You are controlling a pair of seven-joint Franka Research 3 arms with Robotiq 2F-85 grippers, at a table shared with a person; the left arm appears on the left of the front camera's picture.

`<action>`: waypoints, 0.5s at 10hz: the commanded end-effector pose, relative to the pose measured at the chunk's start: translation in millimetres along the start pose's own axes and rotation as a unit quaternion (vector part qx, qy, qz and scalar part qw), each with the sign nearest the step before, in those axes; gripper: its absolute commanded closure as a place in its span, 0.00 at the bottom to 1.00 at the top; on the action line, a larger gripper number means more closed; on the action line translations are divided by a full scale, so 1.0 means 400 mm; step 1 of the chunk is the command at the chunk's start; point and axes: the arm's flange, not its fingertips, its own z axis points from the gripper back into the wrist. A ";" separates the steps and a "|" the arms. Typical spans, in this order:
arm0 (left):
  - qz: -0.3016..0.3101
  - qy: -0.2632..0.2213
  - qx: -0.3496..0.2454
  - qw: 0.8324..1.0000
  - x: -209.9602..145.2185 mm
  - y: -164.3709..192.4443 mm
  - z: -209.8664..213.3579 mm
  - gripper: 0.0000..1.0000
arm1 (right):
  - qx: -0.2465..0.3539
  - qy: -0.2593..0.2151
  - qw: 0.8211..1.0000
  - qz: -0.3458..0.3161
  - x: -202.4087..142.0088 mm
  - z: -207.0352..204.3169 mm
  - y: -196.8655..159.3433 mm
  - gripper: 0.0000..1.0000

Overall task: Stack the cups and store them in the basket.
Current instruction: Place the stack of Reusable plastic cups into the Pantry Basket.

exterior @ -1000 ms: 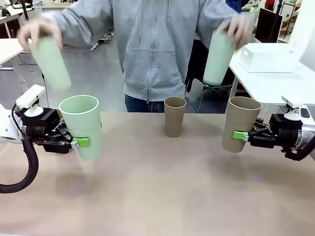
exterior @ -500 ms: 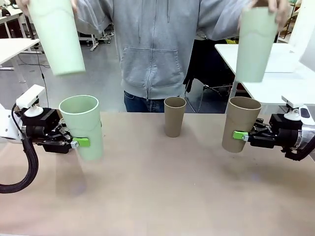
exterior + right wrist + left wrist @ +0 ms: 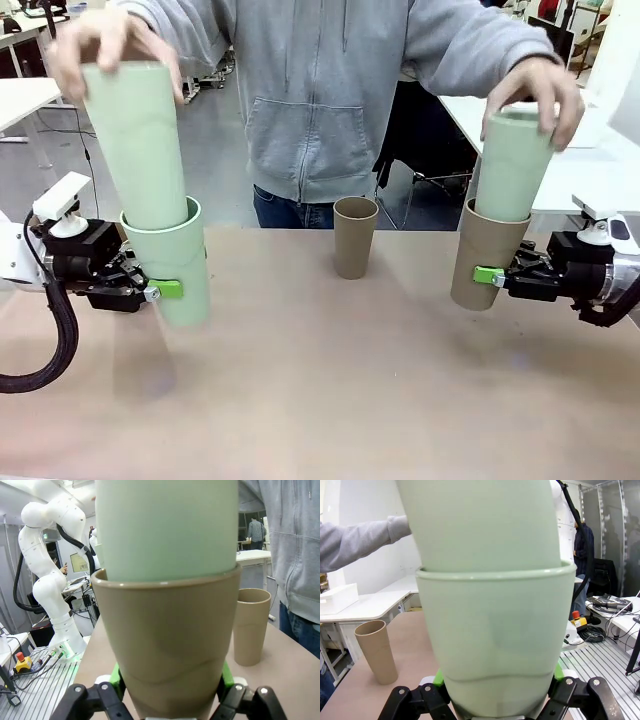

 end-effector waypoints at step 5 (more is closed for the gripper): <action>-0.004 -0.001 0.002 1.000 0.004 0.000 0.004 0.16 | 0.000 -0.004 1.000 0.005 0.012 0.000 0.002 0.15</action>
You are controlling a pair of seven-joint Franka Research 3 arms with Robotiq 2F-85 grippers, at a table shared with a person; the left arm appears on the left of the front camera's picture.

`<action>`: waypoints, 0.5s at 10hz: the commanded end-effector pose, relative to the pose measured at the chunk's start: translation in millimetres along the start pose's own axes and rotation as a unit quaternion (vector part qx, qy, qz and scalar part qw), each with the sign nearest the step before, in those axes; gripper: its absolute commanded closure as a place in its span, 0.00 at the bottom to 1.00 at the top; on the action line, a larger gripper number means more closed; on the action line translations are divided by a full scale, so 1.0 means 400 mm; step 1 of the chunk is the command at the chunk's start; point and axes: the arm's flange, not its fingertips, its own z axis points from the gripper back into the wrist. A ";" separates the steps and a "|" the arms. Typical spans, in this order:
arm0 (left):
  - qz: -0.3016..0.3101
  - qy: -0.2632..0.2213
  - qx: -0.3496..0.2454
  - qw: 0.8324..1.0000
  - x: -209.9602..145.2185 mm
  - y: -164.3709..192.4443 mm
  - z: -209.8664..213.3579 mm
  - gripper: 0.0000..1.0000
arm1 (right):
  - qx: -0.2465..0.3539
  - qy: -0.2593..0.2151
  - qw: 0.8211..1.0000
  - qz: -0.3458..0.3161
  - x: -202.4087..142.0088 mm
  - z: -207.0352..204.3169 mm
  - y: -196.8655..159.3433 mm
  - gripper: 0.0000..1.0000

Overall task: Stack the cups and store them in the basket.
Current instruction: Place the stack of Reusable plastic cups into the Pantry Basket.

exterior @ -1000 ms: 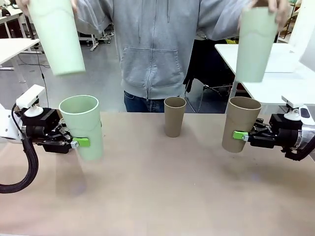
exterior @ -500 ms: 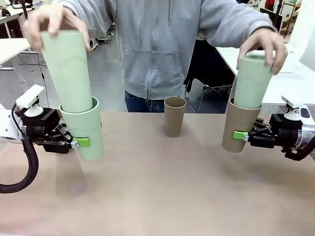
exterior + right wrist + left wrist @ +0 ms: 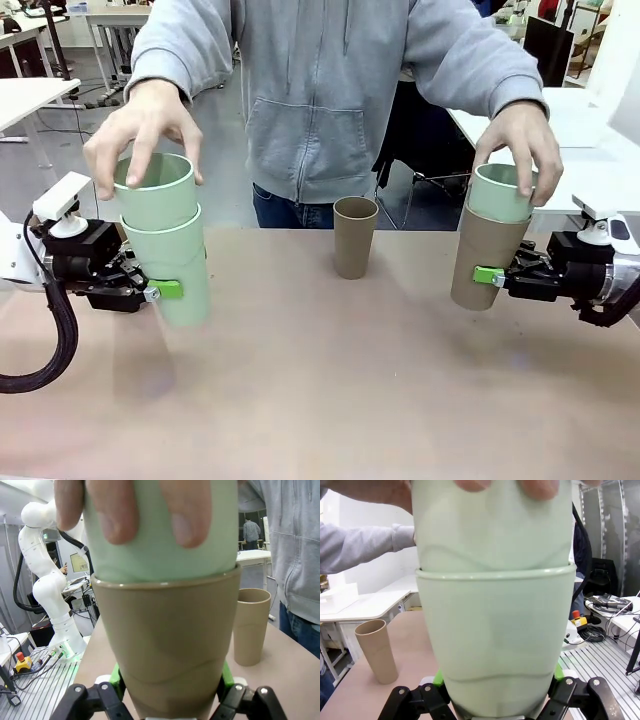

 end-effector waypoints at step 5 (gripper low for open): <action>-0.004 -0.003 0.001 1.000 0.005 0.000 0.004 0.16 | 0.000 -0.004 1.000 0.005 0.012 0.000 0.002 0.15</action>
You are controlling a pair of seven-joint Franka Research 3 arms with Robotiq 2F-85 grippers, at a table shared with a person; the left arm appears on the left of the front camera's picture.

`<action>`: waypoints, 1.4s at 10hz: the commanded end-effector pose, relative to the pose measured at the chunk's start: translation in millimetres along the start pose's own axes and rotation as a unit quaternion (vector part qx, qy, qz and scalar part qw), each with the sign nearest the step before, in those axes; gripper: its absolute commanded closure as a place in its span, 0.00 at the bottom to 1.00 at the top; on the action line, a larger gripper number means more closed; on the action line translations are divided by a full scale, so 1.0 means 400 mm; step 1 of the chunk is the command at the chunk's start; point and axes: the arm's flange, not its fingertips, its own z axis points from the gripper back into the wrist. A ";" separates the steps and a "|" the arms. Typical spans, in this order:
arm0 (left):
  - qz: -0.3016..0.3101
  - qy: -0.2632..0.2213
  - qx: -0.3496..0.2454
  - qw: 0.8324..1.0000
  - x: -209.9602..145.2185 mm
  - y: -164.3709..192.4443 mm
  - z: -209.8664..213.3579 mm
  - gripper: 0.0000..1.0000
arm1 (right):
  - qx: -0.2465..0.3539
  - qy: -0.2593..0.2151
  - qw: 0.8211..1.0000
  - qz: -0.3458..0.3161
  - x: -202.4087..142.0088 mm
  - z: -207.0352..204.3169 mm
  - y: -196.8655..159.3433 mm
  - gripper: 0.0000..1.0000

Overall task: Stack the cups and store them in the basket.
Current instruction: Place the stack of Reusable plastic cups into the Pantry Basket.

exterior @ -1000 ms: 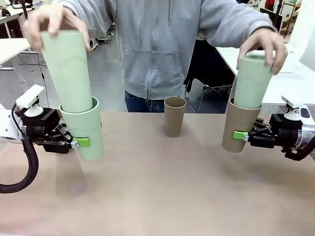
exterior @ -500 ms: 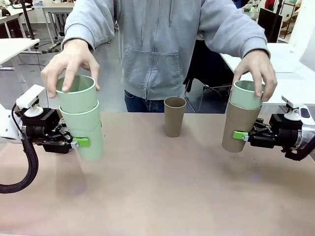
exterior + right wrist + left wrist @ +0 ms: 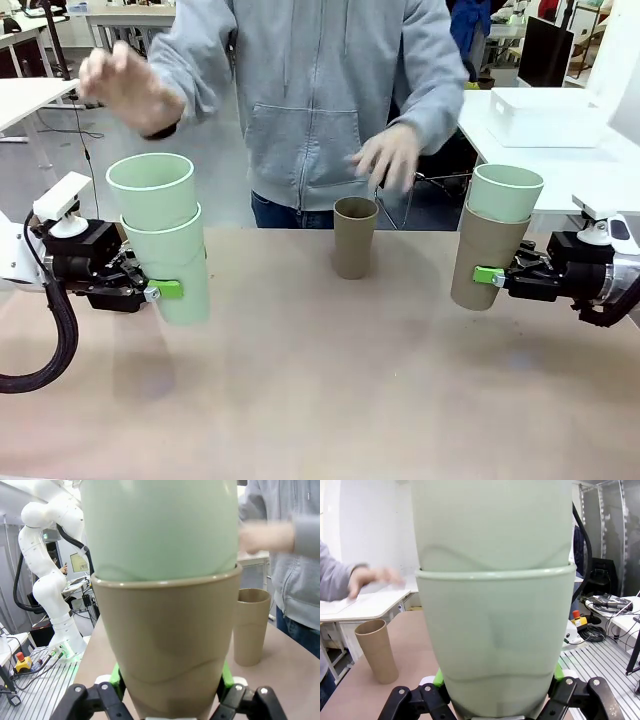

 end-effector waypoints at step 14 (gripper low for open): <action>-0.004 -0.003 0.001 1.000 0.005 0.000 0.003 0.16 | 0.000 -0.004 1.000 0.005 0.012 0.000 0.002 0.15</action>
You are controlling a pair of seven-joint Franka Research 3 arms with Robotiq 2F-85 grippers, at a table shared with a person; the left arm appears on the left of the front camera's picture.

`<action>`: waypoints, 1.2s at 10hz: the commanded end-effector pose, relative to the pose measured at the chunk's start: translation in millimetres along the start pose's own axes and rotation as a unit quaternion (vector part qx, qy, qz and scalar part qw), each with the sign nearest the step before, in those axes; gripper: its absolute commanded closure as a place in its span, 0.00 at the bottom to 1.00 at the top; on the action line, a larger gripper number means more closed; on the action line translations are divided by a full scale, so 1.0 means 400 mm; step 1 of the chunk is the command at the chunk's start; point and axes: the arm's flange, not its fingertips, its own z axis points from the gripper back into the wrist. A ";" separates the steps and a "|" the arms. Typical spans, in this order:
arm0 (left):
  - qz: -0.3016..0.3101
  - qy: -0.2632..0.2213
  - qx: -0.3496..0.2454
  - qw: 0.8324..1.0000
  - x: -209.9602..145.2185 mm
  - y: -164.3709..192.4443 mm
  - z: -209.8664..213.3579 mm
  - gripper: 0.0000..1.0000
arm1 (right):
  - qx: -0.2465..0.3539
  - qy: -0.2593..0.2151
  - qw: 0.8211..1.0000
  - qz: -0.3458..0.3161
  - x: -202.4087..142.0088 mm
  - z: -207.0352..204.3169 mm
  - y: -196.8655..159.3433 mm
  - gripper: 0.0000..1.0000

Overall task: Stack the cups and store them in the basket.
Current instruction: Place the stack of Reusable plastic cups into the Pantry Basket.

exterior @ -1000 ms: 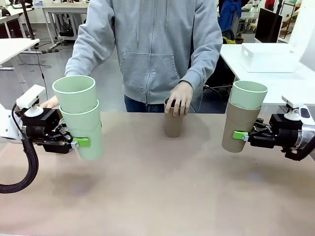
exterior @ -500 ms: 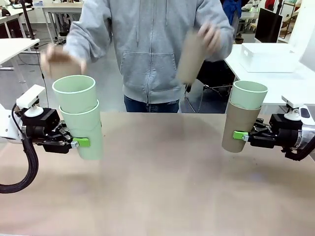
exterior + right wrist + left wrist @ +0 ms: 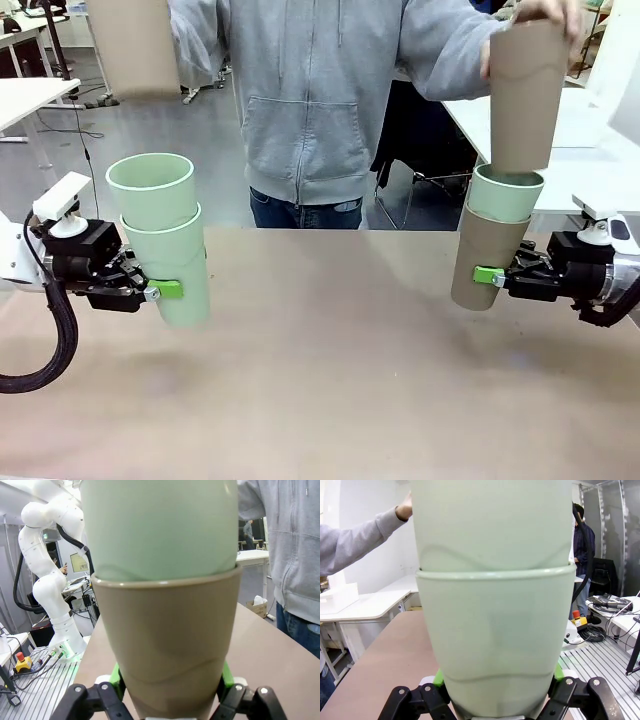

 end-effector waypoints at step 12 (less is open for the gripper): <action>-0.004 -0.003 0.001 1.000 0.005 0.000 0.003 0.16 | 0.000 -0.004 1.000 0.005 0.012 0.000 0.002 0.15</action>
